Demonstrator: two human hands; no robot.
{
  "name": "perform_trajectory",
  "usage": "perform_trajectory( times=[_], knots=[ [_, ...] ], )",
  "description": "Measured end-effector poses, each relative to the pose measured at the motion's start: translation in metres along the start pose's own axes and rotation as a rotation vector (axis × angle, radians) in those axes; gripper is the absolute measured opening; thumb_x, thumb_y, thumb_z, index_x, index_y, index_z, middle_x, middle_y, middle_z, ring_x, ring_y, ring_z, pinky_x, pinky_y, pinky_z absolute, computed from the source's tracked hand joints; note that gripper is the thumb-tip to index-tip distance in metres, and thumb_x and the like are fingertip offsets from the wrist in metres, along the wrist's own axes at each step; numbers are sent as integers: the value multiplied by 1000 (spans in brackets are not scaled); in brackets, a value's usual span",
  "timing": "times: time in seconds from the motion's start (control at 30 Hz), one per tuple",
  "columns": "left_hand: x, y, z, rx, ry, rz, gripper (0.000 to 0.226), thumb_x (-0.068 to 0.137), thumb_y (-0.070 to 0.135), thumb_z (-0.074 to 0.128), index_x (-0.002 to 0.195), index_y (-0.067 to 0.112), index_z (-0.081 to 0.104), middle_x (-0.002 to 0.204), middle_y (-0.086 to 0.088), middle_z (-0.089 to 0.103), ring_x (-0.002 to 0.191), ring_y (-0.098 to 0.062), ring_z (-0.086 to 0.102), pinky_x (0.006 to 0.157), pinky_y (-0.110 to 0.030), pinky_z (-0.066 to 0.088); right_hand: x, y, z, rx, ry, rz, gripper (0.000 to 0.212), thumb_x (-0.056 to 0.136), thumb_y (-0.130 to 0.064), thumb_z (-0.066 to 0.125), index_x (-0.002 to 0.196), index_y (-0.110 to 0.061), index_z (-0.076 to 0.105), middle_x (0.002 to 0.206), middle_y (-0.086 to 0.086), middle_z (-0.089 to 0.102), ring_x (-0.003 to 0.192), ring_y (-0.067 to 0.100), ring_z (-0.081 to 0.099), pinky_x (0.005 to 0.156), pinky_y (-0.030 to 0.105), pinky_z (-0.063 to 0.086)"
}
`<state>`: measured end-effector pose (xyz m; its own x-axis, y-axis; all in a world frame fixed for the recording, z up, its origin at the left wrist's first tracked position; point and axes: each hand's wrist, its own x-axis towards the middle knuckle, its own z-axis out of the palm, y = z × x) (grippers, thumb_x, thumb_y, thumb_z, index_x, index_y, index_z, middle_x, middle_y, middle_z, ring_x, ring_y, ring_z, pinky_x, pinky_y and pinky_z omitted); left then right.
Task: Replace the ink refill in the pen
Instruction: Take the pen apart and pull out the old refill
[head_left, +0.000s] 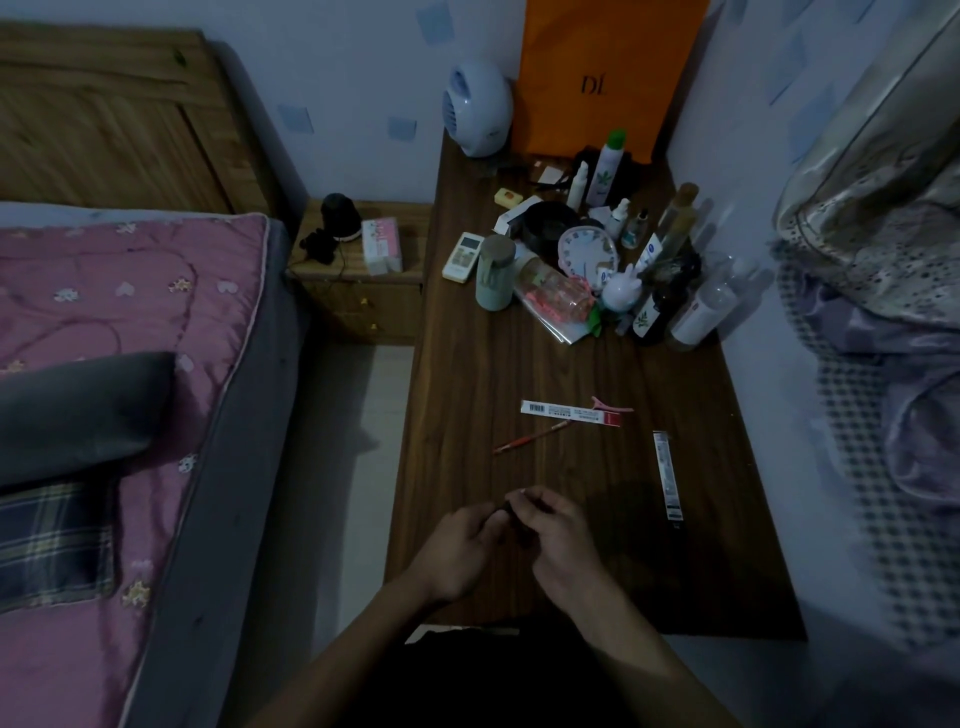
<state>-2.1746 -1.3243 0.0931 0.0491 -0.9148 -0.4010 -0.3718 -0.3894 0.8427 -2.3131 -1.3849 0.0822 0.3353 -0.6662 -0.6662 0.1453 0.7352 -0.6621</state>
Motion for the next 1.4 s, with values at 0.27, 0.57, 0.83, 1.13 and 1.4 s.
perform_trajectory(
  times=[0.27, 0.57, 0.83, 1.13, 1.4],
  knots=[
    [0, -1, -5, -121, 16, 18, 37, 101, 32, 41, 77, 46, 66, 74, 29, 67, 69, 13, 57, 64, -8, 40, -4, -10, 8, 48, -87, -52, 23, 92, -2, 59, 85, -7, 80, 77, 9, 74, 71, 19, 72, 60, 29, 56],
    [2, -15, -8, -55, 47, 23, 34, 98, 44, 41, 71, 35, 59, 62, 21, 59, 58, 6, 49, 58, -18, 38, 0, -3, 12, -110, 40, -104, 13, 82, -9, 77, 73, -18, 77, 87, 12, 72, 89, 28, 66, 84, 43, 50],
    [0, -20, -8, 1, 30, 9, 37, 101, 41, 41, 85, 18, 65, 72, 11, 63, 64, 6, 56, 58, -13, 39, -5, -5, 15, -71, -47, -39, 14, 88, -11, 67, 81, -18, 77, 78, 5, 71, 77, 21, 68, 70, 37, 52],
    [-6, -15, -6, 14, 11, -19, 33, 100, 43, 42, 76, 33, 63, 62, 21, 60, 59, 9, 54, 53, -10, 37, -6, -3, 9, -59, -29, 0, 17, 86, -8, 70, 73, -17, 78, 76, 4, 73, 80, 20, 69, 74, 36, 52],
    [-1, -17, -1, 84, 0, -22, 46, 100, 45, 41, 89, 9, 68, 68, 5, 59, 61, -3, 52, 62, -29, 39, -4, -1, 7, -46, -24, -33, 14, 83, -7, 73, 75, -18, 76, 76, 4, 71, 82, 22, 64, 77, 36, 49]
  ],
)
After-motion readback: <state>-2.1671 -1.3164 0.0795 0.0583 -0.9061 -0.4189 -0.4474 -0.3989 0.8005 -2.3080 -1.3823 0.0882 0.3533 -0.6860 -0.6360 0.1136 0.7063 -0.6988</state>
